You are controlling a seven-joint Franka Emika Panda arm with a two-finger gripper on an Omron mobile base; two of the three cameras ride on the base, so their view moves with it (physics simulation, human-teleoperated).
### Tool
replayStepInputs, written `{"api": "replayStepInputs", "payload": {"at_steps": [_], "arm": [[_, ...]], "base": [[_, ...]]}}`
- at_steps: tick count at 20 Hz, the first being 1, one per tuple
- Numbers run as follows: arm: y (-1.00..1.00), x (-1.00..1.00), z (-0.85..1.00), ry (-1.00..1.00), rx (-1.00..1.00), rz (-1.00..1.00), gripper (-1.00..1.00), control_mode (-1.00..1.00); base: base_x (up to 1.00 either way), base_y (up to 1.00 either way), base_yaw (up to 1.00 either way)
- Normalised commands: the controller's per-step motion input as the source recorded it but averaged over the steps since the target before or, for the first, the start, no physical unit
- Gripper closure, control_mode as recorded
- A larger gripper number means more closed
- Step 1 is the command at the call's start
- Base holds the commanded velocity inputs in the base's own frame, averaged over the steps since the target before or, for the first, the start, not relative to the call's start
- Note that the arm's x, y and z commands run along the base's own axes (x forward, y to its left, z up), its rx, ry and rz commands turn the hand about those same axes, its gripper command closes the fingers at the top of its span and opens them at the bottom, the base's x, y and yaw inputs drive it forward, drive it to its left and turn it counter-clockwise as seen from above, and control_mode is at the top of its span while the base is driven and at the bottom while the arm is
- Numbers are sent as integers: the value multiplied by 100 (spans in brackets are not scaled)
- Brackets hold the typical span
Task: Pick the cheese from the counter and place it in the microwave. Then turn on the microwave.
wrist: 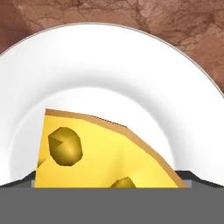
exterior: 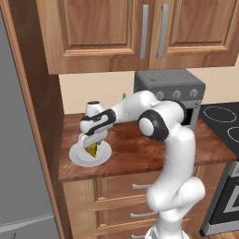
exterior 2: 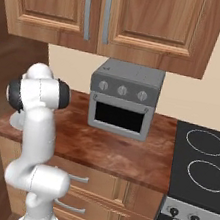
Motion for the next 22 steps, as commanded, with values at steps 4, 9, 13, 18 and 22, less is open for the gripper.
{"api": "replayStepInputs", "payload": {"at_steps": [4,9,13,18,22], "arm": [[0,14,-29,0,0,0,100,-100],[-2,-1,-12,-1,0,0,100,-100],[-14,-30,49,-5,0,0,100,-100],[-32,-63,69,-3,0,0,100,-100],[-58,-90,49,-8,1,0,100,-100]], "base": [[0,0,0],[0,0,0],[0,0,0],[0,0,0],[0,0,0]]}}
